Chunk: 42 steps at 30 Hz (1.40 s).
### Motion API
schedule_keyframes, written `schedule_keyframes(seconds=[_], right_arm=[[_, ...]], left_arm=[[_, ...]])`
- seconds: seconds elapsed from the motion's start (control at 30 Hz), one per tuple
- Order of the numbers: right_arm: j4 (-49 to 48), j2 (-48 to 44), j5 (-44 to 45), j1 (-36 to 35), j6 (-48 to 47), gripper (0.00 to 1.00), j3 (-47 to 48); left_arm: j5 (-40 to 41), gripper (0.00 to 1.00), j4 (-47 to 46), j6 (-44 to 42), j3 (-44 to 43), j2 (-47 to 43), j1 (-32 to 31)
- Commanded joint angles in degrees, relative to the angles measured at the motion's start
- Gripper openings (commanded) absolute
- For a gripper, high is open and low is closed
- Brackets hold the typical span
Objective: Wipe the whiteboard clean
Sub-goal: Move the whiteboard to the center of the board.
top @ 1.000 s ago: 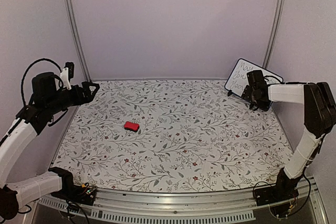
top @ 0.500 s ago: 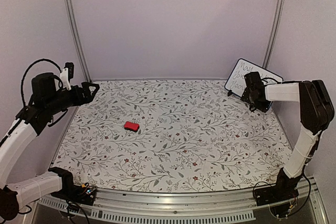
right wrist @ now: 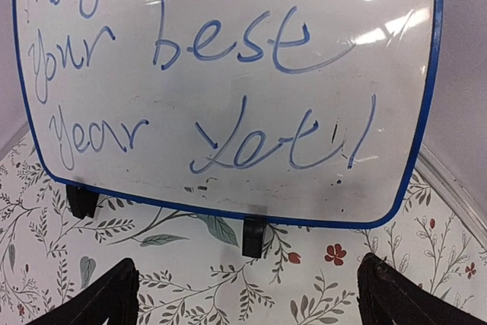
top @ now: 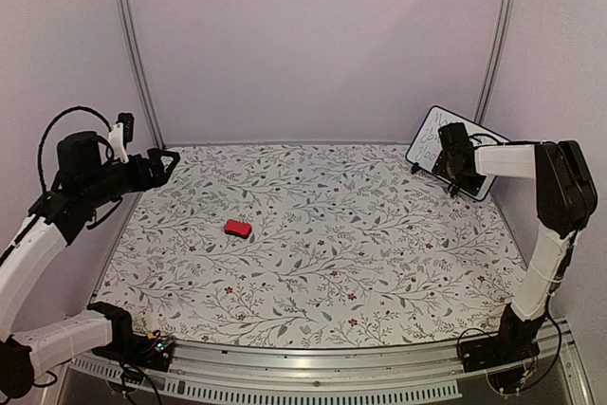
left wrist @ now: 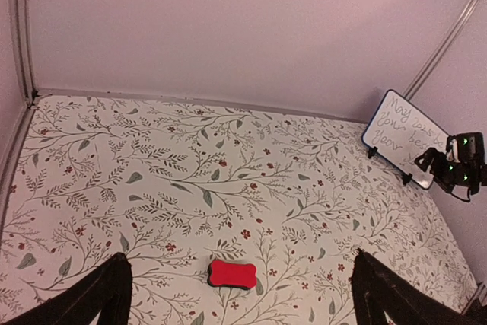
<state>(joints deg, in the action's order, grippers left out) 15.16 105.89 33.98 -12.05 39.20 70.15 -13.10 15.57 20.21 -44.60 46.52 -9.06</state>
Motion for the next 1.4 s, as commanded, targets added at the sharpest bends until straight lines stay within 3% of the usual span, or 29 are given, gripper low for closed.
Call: schedule_keyframes(seconds=[0.0,0.47,0.8,1.37], right_arm=[[0.71,2.4,1.26,-0.18,0.08,0.97,1.5],[3.11,8.58,2.15,-0.17,1.35,0.87,4.41],[3.27,10.98,4.33,-0.23,1.5,0.71,5.79],[4.22,15.13,6.93,-0.19,1.41,0.63,9.36]], left_arm=[[-0.62,1.0,-1.28,0.25,0.48,0.15,0.71],[-0.67,1.0,-1.28,0.23,0.48,0.05,0.76],[-0.78,1.0,-1.31,0.34,0.49,0.3,0.73],[-0.78,1.0,-1.33,0.32,0.55,1.0,0.72]])
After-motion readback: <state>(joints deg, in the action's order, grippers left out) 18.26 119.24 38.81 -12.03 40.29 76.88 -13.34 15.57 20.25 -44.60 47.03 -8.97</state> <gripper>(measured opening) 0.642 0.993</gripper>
